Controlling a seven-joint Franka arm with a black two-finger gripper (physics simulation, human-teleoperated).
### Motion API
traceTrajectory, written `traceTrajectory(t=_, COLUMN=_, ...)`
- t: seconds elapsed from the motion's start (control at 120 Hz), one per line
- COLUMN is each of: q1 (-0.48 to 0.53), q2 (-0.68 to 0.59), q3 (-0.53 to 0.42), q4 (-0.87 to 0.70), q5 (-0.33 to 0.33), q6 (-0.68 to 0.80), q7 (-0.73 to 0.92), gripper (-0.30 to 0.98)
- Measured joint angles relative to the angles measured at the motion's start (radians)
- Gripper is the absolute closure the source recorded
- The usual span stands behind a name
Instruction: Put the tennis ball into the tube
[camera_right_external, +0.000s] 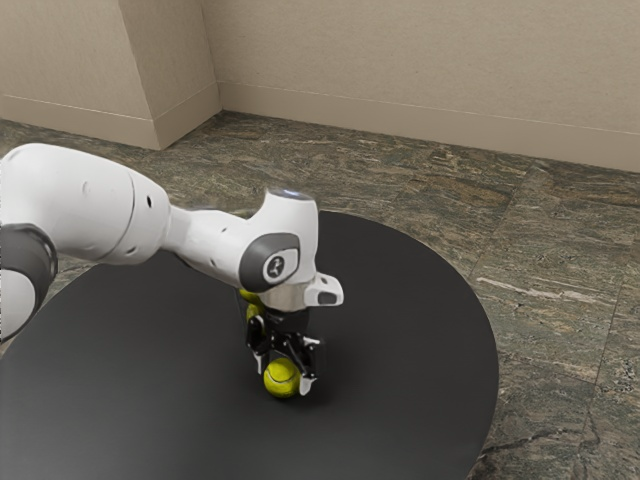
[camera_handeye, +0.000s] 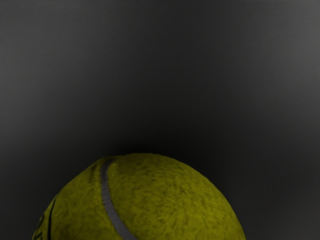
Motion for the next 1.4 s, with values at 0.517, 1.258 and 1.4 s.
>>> traceTrajectory(t=0.517, q1=0.001, q2=0.012, q3=0.002, q4=-0.001, q5=0.014, q6=0.020, q7=-0.006, gripper=0.24)
traceTrajectory(t=1.258, q1=-0.019, q2=-0.334, q3=0.025, q4=0.263, q5=0.283, q6=-0.217, q7=-0.021, gripper=0.30)
traceTrajectory(t=1.4, q1=0.094, q2=-0.288, q3=0.027, q4=0.322, q5=0.257, q6=-0.250, q7=0.006, gripper=0.29)
